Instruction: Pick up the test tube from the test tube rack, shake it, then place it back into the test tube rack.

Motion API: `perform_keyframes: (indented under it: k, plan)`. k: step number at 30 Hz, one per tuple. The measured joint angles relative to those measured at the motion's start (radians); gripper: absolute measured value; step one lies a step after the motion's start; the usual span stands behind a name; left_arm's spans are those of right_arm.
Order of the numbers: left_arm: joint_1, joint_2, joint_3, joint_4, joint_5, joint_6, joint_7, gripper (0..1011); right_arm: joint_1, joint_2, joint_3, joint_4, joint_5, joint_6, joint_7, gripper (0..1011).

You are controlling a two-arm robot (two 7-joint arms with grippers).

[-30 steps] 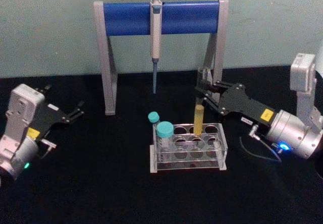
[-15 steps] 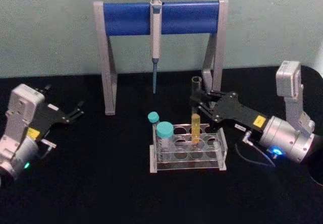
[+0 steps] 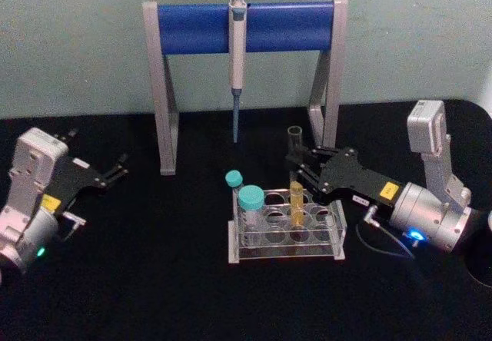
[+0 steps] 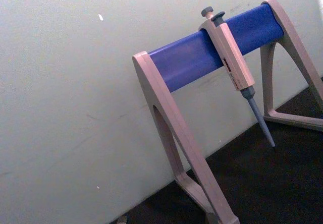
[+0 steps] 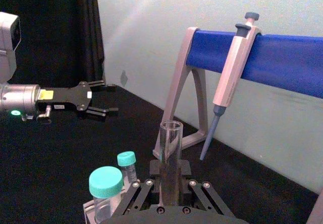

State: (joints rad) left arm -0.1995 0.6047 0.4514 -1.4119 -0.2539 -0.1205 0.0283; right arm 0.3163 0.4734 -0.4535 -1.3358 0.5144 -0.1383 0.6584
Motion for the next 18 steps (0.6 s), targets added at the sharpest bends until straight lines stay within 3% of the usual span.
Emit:
perform_keyframes:
  k: [18]
  plan:
    - [0.0,0.0,0.0,0.0,0.0,0.0,0.0,1001,0.005,-0.006,-0.007,0.016,-0.018,0.015,-0.002,228]
